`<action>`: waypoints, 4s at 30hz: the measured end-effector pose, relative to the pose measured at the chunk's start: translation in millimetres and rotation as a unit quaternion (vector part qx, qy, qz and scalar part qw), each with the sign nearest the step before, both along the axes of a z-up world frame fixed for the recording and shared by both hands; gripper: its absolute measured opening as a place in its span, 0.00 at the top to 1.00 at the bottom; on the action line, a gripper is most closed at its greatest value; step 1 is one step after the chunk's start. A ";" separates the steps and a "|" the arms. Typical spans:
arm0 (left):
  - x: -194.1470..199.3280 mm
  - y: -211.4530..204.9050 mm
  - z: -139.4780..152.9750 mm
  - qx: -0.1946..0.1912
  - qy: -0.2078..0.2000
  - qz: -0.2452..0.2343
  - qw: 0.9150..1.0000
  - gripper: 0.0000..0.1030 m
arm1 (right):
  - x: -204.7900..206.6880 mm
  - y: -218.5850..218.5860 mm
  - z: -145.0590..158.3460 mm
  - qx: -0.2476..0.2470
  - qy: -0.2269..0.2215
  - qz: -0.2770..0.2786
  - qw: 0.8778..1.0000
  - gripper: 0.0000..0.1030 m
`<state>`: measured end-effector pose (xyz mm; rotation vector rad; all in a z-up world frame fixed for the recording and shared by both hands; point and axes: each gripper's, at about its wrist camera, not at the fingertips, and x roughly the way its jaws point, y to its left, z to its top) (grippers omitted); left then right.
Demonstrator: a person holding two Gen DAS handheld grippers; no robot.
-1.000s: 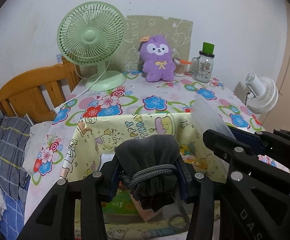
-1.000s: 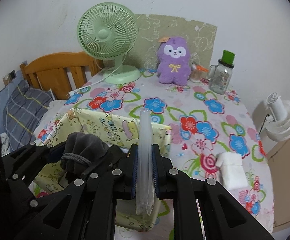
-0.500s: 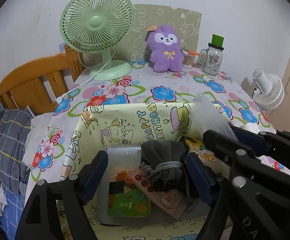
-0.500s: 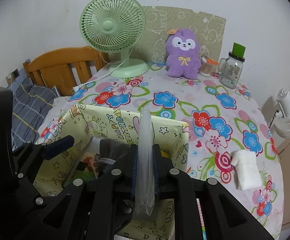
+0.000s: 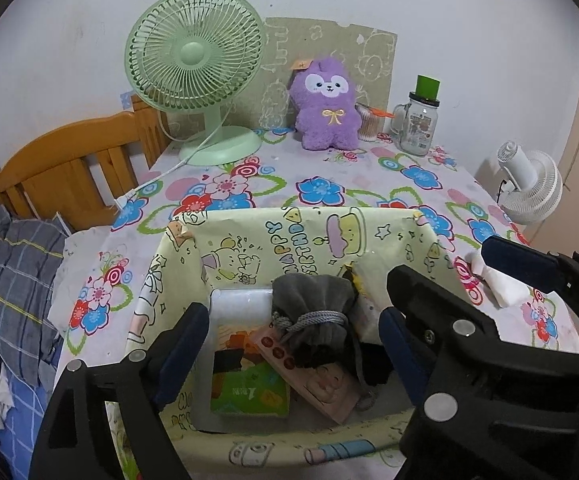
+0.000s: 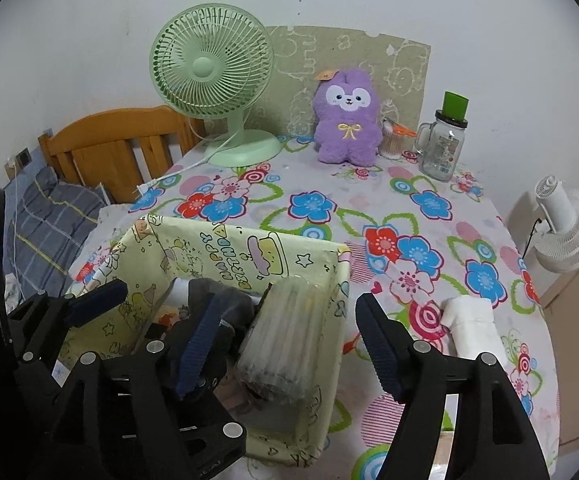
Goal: Organize soft objects
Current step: 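Lower the pouch and sleeve into the fabric box and open both tools, then withdraw both tools from the box toward the white cloth, then move the left tool over the rolled grey cloth while the right tool approaches the folded white towel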
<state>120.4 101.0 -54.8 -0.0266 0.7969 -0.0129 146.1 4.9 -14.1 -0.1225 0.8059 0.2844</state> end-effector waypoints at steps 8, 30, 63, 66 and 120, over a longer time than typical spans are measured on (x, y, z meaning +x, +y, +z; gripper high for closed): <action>-14.3 -14.4 10.5 0.004 -0.014 -0.007 1.000 0.14 | -14.7 -15.2 10.1 0.007 -0.013 -0.009 1.000 0.24; -51.1 -49.9 30.0 0.014 -0.039 -0.020 0.999 0.13 | -54.9 -55.8 31.0 0.016 -0.039 -0.025 0.999 0.18; -94.1 -115.1 32.0 0.011 -0.056 -0.046 0.997 0.12 | -99.3 -130.5 33.1 0.022 -0.054 -0.061 0.996 0.13; -96.2 -121.9 29.2 0.008 -0.057 -0.049 0.997 0.12 | -102.1 -139.2 29.5 0.023 -0.052 -0.067 0.996 0.13; -56.5 -200.4 -77.6 -0.008 0.027 -0.086 0.996 0.15 | -75.9 -230.7 -73.9 0.005 -0.017 -0.145 0.989 0.13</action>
